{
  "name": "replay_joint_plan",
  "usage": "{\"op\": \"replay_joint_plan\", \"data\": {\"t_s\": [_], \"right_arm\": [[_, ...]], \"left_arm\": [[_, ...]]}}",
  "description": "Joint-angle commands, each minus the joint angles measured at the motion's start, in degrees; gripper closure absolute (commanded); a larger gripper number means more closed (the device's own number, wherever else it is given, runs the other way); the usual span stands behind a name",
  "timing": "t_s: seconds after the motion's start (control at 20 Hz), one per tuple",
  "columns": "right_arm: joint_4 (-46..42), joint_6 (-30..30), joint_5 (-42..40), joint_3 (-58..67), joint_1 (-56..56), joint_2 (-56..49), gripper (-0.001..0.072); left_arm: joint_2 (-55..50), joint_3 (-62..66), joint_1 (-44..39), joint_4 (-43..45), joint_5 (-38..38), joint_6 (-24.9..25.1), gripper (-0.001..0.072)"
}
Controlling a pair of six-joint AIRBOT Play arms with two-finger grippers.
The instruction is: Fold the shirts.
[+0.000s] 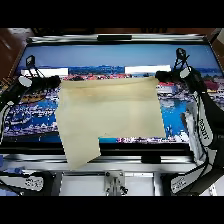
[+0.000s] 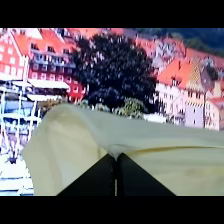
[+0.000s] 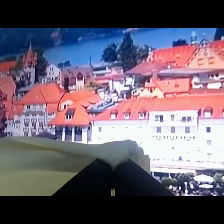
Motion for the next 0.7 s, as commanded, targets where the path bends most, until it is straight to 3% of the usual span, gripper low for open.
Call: {"op": "replay_joint_plan", "data": {"t_s": [0.0, 0.15, 0.3, 0.65], "right_arm": [[-9.25, -0.11, 15.32, -0.02, -0.15, 1.46, 0.0650], [-16.44, 0.70, 23.30, -0.02, -0.20, 2.78, 0.0650], [-16.33, 2.19, 26.51, -0.09, -0.39, 1.66, 0.0649], [-13.31, 5.77, 28.33, -0.09, -0.09, -1.29, 0.0649]], "left_arm": [[0.52, 0.04, 0.24, 4.37, -16.20, -1.03, 0.0681], [1.62, 0.02, 0.20, 7.87, -24.83, -1.09, 0.0681], [0.79, -0.15, 0.20, 15.58, -30.27, -4.79, 0.0681], [-1.20, -0.13, -0.35, 16.74, -31.06, -6.43, 0.0680]]}}
